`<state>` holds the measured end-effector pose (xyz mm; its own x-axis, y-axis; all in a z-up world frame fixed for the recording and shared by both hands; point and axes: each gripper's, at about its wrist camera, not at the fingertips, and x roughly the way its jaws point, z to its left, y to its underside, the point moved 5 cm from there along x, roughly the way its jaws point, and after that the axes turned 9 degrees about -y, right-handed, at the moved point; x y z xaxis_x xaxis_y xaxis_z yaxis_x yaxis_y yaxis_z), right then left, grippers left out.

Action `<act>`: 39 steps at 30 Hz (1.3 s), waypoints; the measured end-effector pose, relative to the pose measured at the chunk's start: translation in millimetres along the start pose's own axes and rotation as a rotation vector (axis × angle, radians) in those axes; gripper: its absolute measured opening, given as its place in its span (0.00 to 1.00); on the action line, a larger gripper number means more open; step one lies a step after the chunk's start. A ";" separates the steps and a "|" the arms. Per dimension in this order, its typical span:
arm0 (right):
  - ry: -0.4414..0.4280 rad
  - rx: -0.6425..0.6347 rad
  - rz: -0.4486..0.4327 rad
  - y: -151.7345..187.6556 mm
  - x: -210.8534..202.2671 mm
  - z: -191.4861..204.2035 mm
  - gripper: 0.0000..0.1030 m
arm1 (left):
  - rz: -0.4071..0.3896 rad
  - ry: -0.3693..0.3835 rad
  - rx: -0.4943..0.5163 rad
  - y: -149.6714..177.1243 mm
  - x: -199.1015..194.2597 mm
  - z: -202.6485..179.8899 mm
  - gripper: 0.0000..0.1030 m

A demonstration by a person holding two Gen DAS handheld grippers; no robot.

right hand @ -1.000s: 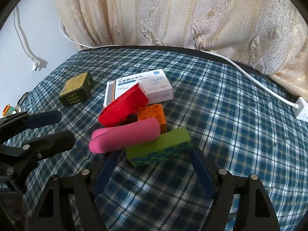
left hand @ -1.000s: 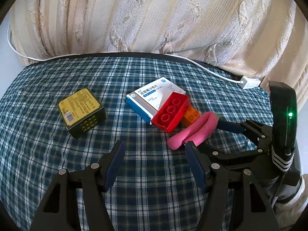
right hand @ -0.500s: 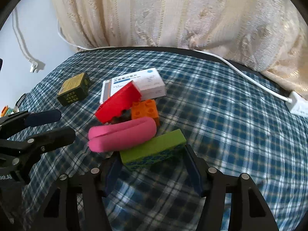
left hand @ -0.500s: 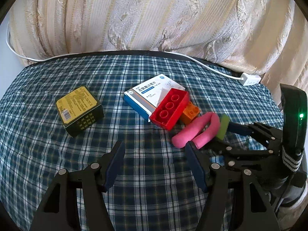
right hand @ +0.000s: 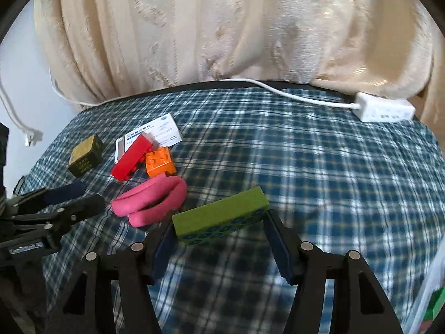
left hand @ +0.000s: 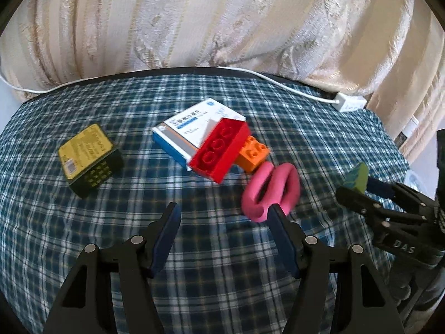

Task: Organize objects
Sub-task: 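Grasp the pink foam curler with the left tool while the right tool holds the dotted block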

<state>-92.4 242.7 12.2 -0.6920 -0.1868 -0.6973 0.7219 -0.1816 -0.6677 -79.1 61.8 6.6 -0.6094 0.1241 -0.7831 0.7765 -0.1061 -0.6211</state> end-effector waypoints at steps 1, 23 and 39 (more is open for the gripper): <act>0.000 0.008 -0.009 1.5 -4.4 -1.3 0.63 | 0.004 0.002 0.009 0.3 0.5 -2.9 0.64; -0.030 0.131 -0.075 14.2 -29.5 -27.4 0.63 | 0.061 -0.017 0.130 -5.3 32.6 -51.1 0.64; -0.030 0.144 -0.075 16.6 -26.1 -27.6 0.63 | 0.030 -0.004 0.151 -5.6 37.5 -59.6 0.57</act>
<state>-62.3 271.3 12.1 -0.7451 -0.1961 -0.6375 0.6621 -0.3323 -0.6717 -96.8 125.9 -17.4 -0.5874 0.1147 -0.8011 0.7615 -0.2567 -0.5951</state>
